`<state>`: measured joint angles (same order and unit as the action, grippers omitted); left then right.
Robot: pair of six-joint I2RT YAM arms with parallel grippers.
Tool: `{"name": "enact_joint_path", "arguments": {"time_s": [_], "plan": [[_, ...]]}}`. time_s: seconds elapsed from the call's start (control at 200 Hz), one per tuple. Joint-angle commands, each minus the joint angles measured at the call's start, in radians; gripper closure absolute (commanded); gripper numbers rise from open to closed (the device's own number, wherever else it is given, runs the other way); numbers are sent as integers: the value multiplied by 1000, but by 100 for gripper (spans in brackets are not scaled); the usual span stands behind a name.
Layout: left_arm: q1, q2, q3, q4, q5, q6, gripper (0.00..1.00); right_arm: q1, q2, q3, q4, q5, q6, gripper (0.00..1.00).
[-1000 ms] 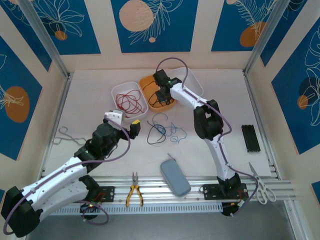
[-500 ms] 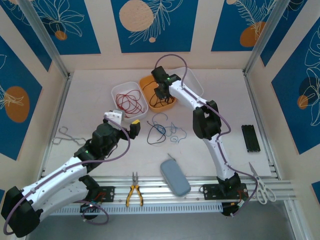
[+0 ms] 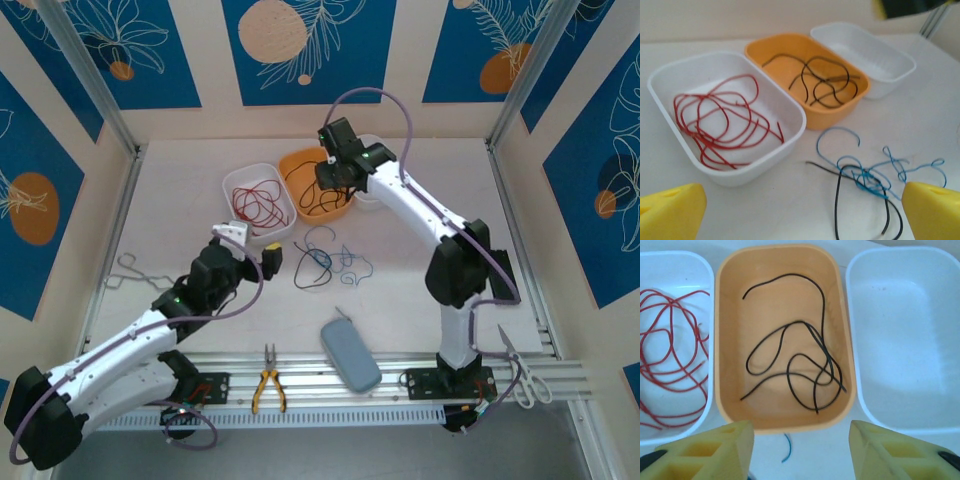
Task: Untangle the cables
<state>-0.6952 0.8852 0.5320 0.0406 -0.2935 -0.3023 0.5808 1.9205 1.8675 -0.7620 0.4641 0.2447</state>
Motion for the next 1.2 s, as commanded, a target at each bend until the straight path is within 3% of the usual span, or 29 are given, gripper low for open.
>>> {"name": "enact_joint_path", "arguments": {"time_s": [0.0, 0.155, 0.295, 0.365, 0.405, 0.645, 0.875, 1.105, 1.195], "plan": [[14, 54, 65, -117, 62, -46, 0, 3, -112, -130, 24, -16, 91, 44], [14, 188, 106, -171, 158, -144, 0, 4, -270, -332, 50, 14, 180, 36], [12, 333, 114, -115, 281, -161, 7, 2, -385, -475, 54, 46, 264, 26], [10, 408, 136, -98, 314, -150, 10, 2, -434, -537, 66, 49, 293, 16], [8, 452, 153, -96, 332, -138, 12, 1, -458, -567, 67, 55, 311, 0], [-21, 633, 238, -102, 342, -84, 18, -10, -568, -680, 62, 86, 375, 1], [-22, 774, 338, -144, 221, -4, 37, -11, -658, -764, 79, 120, 426, 1], [-23, 877, 407, -137, 191, 34, 51, -12, -722, -797, 102, 133, 418, 1], [-23, 903, 420, -126, 186, 36, 61, -11, -730, -810, 109, 125, 421, 1]]}}
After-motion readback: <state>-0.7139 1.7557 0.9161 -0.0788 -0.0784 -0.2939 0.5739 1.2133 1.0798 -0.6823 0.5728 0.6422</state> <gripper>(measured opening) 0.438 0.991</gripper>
